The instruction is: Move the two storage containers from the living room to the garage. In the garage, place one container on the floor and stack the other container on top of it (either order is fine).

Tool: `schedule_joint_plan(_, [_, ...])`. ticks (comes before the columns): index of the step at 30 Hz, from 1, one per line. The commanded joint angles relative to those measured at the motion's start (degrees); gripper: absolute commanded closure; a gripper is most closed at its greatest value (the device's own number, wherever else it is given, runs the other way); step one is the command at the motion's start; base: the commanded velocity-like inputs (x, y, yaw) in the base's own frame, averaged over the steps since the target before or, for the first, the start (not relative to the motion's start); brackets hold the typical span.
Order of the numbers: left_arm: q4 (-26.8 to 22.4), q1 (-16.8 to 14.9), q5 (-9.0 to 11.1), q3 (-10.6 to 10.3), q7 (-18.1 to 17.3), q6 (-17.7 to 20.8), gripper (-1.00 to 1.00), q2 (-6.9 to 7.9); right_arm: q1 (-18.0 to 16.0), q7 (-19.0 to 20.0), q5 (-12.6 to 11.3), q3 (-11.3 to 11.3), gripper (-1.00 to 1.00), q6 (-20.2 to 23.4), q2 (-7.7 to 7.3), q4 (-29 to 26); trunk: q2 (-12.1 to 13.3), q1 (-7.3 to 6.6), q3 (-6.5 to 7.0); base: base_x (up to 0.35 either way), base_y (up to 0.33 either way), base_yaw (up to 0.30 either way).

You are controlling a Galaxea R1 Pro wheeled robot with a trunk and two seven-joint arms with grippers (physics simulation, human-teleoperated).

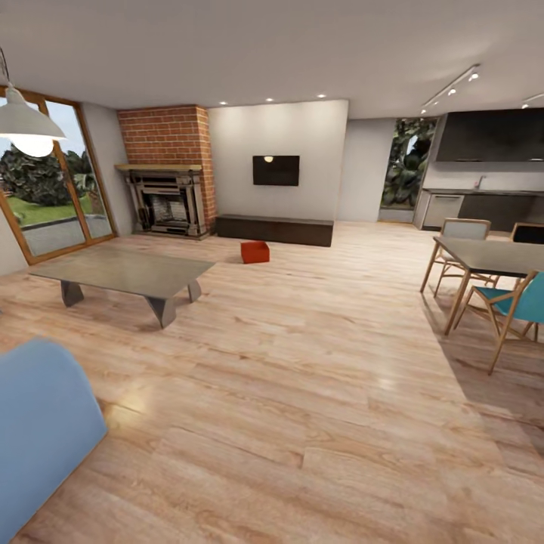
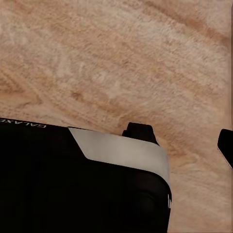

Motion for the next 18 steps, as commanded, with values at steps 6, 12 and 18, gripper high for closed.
schedule_joint_plan(6, [0.03,-0.03,0.46,-0.01,0.12,-0.16,-1.0,-0.02,-0.06,-0.07,-0.5,0.48,-1.0,-0.3,0.05,0.17,-0.03,0.03,-0.06,0.323,0.0,0.0])
schedule_joint_plan(12, [0.02,-0.04,0.46,-0.02,0.13,-0.18,-1.0,-0.02,-0.06,-0.08,-0.5,0.48,-1.0,-0.3,0.05,0.17,-0.03,0.03,-0.06,0.323,0.0,0.0])
schedule_joint_plan(18, [0.01,-0.02,0.46,-0.02,0.13,-0.18,-1.0,-0.02,-0.06,-0.09,-0.5,0.48,-1.0,-0.3,0.05,0.17,-0.03,0.03,-0.06,0.323,0.0,0.0])
